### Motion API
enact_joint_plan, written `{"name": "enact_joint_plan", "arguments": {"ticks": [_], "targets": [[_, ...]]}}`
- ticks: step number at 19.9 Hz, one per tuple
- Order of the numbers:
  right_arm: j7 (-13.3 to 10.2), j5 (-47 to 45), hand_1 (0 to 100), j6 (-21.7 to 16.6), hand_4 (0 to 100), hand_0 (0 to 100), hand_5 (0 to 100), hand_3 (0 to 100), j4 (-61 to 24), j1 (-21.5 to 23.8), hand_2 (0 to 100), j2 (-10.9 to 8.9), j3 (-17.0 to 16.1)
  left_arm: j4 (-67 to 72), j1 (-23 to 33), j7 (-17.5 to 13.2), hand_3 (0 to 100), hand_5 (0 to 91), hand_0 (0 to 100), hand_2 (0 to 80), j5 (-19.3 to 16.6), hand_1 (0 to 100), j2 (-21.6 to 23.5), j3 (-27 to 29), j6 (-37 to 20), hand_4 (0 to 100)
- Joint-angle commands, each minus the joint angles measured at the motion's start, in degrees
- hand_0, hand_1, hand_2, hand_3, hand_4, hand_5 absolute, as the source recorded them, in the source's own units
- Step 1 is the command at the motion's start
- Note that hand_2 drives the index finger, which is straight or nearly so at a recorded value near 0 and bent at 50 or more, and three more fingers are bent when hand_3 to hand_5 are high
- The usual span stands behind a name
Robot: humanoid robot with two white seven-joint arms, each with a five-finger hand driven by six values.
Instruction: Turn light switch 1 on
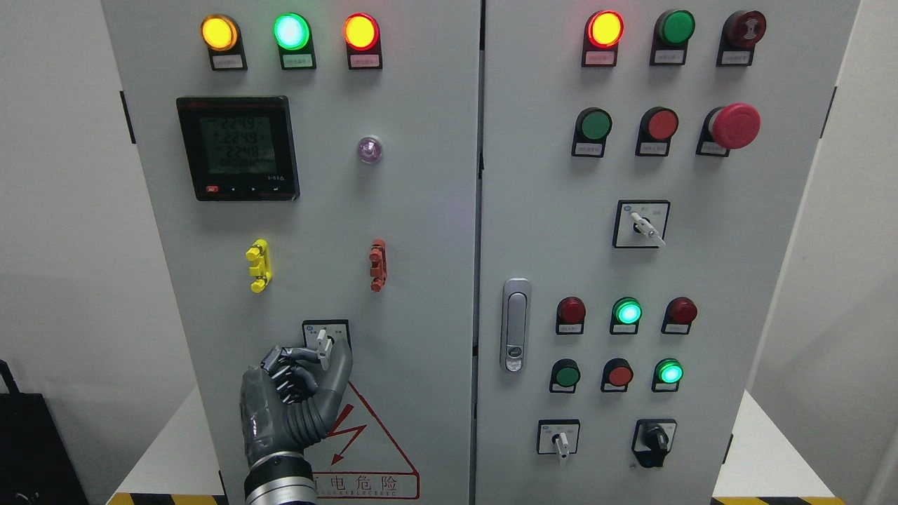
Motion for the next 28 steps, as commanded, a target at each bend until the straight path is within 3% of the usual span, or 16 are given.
{"name": "enact_joint_plan", "arguments": {"ticks": [1, 14, 28], "targets": [[0.04, 0.00, 0, -0.01, 0, 0, 0, 0, 0.00, 0.00, 0, 0.01, 0.04, -0.01, -0.15, 0.00, 98, 81.3, 17, 61.0, 0.00, 64, -0.01, 0.01, 0.07, 94], [0.04, 0.00, 0, -0.01, 0, 0, 0, 0, 0.00, 0.00, 0, 0.01, -0.05, -0.01, -0.24, 0.00, 98, 81.3, 21, 61.4, 0.00, 64, -0.01, 0.01, 0.16, 95], [0.04, 0.00, 0, -0.01, 0, 0, 0, 0, 0.00, 0.00, 0, 0.01, 0.04, -0.01, -0.15, 0.00, 98, 81.2, 32, 61.5, 0.09, 60, -0.01, 0.01, 0.16, 96]]}}
